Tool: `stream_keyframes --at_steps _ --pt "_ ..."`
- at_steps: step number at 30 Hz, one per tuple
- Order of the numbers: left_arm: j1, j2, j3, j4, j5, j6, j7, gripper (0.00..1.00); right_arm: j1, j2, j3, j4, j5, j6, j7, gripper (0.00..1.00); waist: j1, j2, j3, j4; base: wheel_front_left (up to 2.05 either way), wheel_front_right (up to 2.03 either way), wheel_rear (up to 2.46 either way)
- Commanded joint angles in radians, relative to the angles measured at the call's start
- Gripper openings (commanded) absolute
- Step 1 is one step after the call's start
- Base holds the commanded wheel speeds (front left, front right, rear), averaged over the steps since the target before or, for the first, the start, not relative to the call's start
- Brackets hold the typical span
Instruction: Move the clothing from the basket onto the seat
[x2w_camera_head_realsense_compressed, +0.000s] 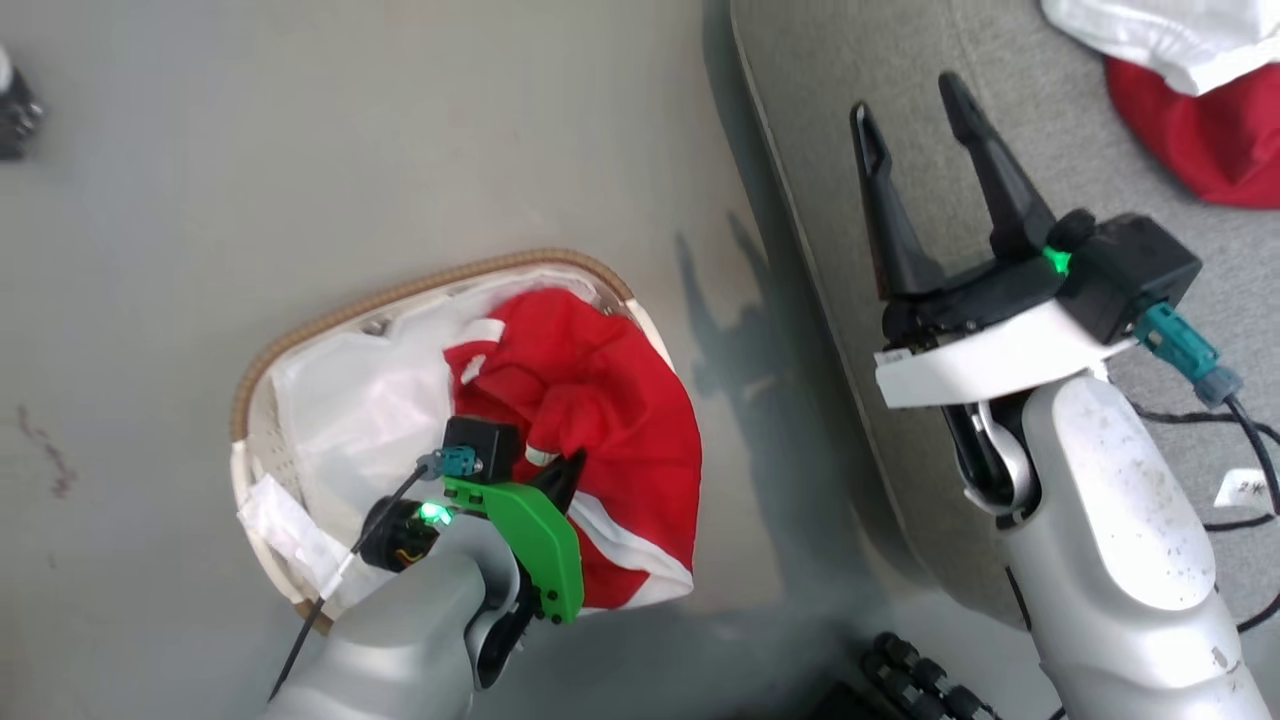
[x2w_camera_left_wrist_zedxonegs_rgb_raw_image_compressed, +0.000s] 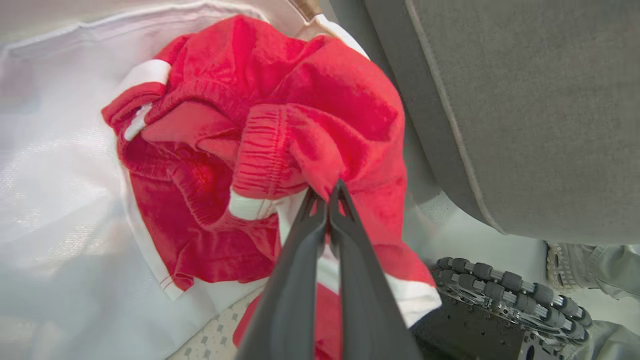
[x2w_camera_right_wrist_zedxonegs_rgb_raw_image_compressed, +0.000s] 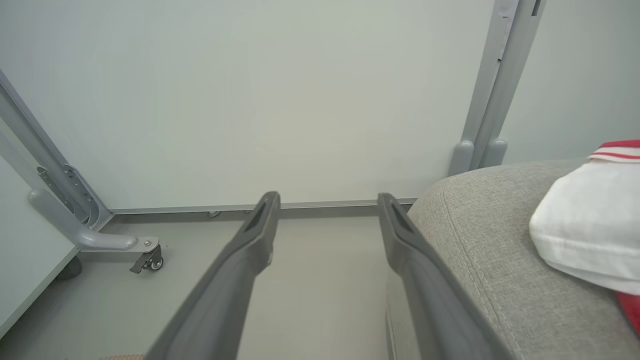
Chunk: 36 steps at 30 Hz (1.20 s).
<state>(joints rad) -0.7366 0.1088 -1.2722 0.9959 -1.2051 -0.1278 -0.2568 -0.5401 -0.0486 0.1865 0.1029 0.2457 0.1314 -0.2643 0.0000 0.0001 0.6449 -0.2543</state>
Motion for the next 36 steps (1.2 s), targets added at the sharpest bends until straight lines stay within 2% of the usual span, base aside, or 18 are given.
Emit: stream_keyframes --at_steps 1,8,19,28,36 --pt "0.023 0.0 0.006 -0.009 -0.007 -0.004 -0.008 0.0 0.028 -0.004 -0.005 0.009 -0.009 -0.001 0.0 1.0 0.0 -0.0001 -0.118 0.052 0.0 0.0 0.0" --pt "0.082 0.027 0.153 -0.095 0.087 -0.005 -0.008 0.0 0.094 -0.004 -0.006 0.045 -0.012 -0.001 0.0 1.0 0.0 -0.0001 -0.216 0.091 0.0 0.0 0.0" --pt "0.273 0.021 0.484 -0.28 0.348 -0.005 -0.008 0.0 0.194 -0.004 -0.001 0.088 -0.011 -0.001 0.0 1.0 0.0 -0.0001 -0.364 0.116 0.0 0.0 0.0" --pt "0.373 0.002 0.622 -0.41 0.494 -0.005 -0.008 0.0 0.271 -0.004 0.004 0.114 -0.013 -0.001 0.0 1.0 0.0 -0.0001 -0.468 0.142 0.0 0.0 0.0" --pt "0.435 -0.015 0.709 -0.519 0.578 -0.005 -0.008 0.0 0.34 -0.004 0.008 0.13 -0.005 -0.001 0.0 1.0 0.0 -0.0001 -0.566 0.166 0.0 0.0 0.0"
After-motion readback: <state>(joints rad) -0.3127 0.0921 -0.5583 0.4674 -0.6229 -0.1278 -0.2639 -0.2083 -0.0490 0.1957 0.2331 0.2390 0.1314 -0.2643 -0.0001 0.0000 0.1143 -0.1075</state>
